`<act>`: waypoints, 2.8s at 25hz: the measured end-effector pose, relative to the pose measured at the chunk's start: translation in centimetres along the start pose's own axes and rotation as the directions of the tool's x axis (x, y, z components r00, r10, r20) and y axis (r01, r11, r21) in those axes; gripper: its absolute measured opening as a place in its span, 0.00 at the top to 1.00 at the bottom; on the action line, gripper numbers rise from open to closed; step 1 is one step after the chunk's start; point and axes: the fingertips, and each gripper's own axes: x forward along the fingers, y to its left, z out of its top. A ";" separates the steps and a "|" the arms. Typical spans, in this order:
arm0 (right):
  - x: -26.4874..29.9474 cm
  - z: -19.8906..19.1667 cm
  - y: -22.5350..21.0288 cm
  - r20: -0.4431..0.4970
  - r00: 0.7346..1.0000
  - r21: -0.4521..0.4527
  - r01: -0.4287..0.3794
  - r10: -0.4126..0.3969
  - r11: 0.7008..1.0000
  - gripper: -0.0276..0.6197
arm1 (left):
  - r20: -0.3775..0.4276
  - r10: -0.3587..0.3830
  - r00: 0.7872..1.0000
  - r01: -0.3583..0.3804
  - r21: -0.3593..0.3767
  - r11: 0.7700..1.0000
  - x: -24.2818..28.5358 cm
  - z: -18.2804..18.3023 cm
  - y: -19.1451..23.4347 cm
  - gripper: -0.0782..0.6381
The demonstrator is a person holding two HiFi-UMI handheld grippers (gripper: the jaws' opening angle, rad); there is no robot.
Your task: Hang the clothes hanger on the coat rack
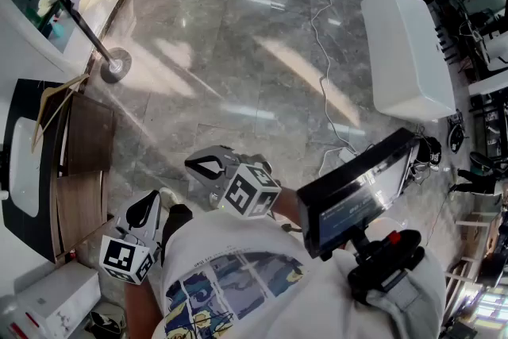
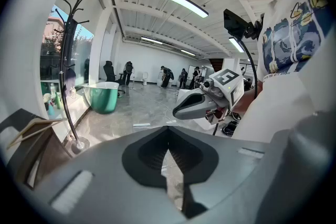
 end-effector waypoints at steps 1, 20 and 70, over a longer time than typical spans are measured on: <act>0.0 0.0 0.0 0.003 1.000 -0.005 -0.002 0.002 1.000 0.96 | 0.001 0.007 1.000 -0.007 -0.002 1.000 -0.1 0.3 0.0 0.89; 7.3 3.0 -2.3 -0.005 0.987 -0.009 -0.161 0.161 0.987 0.86 | 0.026 0.090 0.996 -0.087 -0.107 0.990 -1.3 0.8 7.4 0.89; 59.7 6.1 -21.1 -0.453 0.737 0.058 -0.536 0.500 0.842 0.86 | -0.001 0.544 0.839 -0.506 -0.367 0.781 -9.1 5.6 46.8 0.89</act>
